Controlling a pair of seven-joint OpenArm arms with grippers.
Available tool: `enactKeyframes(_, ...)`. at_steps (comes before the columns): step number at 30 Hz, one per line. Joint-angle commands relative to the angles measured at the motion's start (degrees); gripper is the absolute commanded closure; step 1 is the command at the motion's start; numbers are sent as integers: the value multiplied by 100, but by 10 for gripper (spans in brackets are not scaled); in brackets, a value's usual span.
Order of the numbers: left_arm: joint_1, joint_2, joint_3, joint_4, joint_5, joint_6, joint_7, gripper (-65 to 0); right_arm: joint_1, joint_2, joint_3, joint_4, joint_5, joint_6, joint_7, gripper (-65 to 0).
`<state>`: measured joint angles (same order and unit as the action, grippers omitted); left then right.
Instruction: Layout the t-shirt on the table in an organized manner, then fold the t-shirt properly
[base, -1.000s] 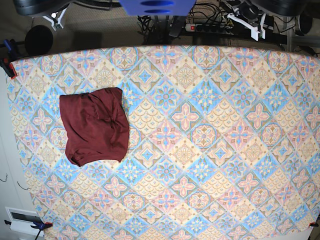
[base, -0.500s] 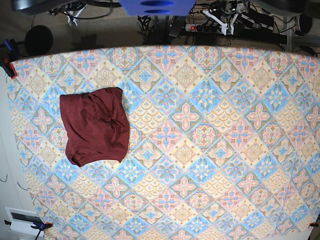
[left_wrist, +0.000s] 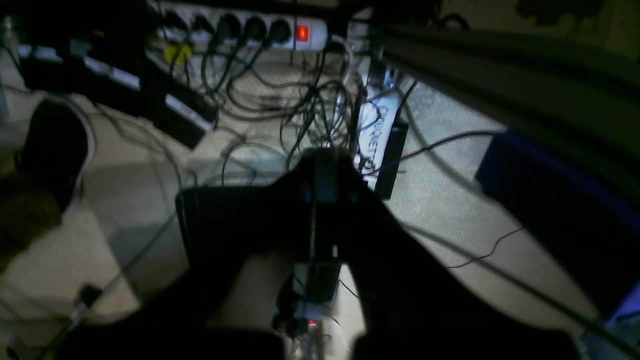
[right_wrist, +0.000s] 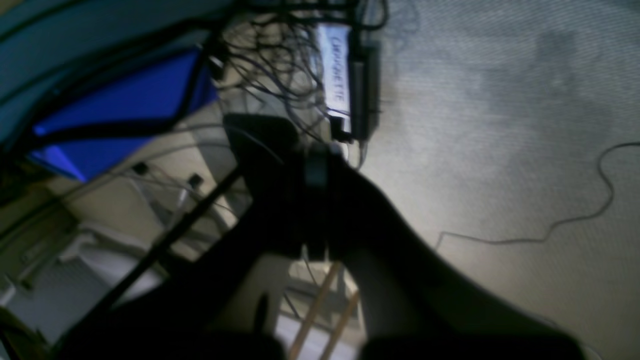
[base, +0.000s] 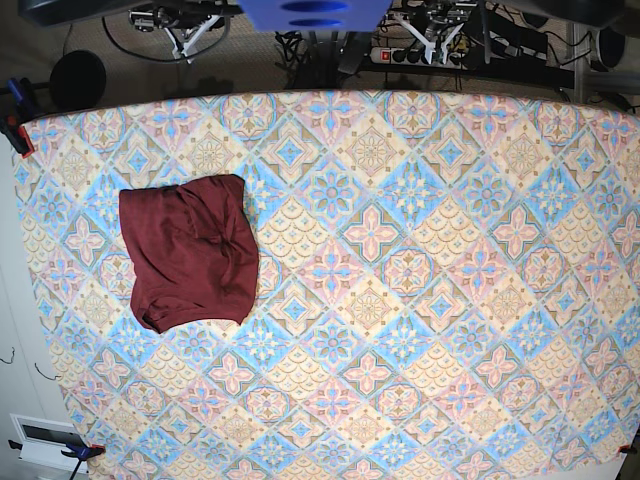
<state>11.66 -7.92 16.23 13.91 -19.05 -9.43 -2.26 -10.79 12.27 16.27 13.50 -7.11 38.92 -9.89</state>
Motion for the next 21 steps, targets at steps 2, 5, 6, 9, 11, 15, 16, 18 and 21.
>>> enactKeyframes(2,-1,6,245,20,19,-20,-86,0,2,105,21,9,30,-239,35,0)
enactKeyframes(5,-10,-3,614,20,10,-11,-112,0,11,96,21,9,39,-696,70,0)
enactKeyframes(6,-19,-3,685,20,10,-11,-112,0,11,96,21,-9,39,-863,97,0)
enactKeyframes(9,-89,-12,843,90,10,-11,-112,0,63,-142,21,-18,39,-1347,62,-2)
enactKeyframes(11,-107,-21,913,143,10,-11,-112,0,195,-273,21,-27,39,-1540,53,-26)
enactKeyframes(15,-124,-74,905,152,10,-11,-112,0,213,-317,21,-27,39,-1900,53,-77)
enactKeyframes(16,-124,-74,905,152,-7,-11,-112,0,213,-326,21,-27,39,-1953,53,-82)
enactKeyframes(18,-142,-74,887,152,-25,-11,-112,0,213,-326,21,-27,39,-1962,53,-80)
enactKeyframes(21,-221,-56,878,160,-34,-11,-112,0,213,-335,-5,-27,39,-1962,53,-69)
